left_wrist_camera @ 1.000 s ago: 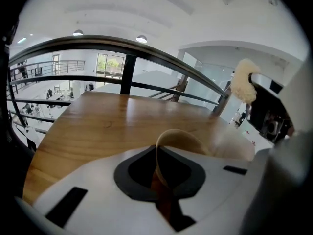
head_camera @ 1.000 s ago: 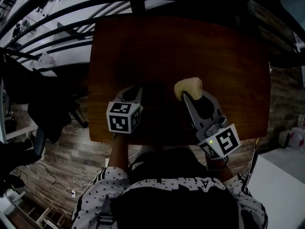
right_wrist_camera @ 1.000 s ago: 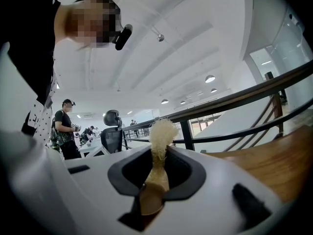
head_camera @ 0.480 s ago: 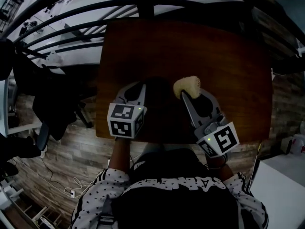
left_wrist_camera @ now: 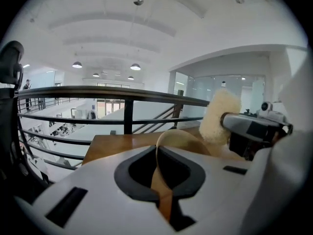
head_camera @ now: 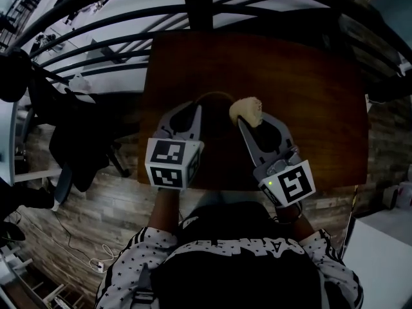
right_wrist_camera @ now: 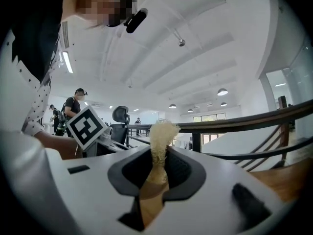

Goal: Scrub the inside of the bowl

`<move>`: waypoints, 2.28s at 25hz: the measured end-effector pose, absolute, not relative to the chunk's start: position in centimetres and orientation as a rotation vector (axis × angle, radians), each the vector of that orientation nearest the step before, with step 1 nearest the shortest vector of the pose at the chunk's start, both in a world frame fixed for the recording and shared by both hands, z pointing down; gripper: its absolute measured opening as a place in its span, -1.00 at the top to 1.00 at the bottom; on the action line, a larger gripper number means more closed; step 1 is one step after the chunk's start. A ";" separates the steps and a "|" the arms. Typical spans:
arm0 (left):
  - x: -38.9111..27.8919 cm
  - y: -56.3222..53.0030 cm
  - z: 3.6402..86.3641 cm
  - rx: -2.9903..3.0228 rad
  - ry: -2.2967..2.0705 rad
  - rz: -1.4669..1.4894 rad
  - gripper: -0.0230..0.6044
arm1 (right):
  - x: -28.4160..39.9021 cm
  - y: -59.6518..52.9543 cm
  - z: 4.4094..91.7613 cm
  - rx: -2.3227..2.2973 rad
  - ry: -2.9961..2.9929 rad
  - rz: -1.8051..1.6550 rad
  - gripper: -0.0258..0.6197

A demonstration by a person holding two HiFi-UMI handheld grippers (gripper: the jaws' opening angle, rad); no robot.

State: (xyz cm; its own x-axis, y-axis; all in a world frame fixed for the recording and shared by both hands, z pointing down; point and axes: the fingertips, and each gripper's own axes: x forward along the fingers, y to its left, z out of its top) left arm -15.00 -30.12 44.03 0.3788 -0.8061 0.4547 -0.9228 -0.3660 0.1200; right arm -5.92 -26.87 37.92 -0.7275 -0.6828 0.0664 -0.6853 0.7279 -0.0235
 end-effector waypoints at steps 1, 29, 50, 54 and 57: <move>-15.1 -30.1 43.4 2.306 -1.510 0.452 0.85 | -6.4 -26.9 37.7 1.147 -2.864 0.057 0.73; -8.7 -25.6 30.2 2.516 -1.714 0.439 0.85 | -3.1 -25.1 31.3 1.367 -2.718 -0.162 0.73; -4.9 -25.2 26.8 2.567 -1.855 0.546 0.85 | -2.6 -25.2 28.8 1.089 -2.850 -0.294 0.73; -5.1 -24.9 26.4 2.563 -1.875 0.542 0.85 | -3.6 -24.4 28.4 0.989 -2.856 -0.377 0.73; -5.1 -24.7 26.2 2.556 -1.887 0.547 0.85 | -3.9 -23.8 28.4 0.919 -2.851 -0.403 0.73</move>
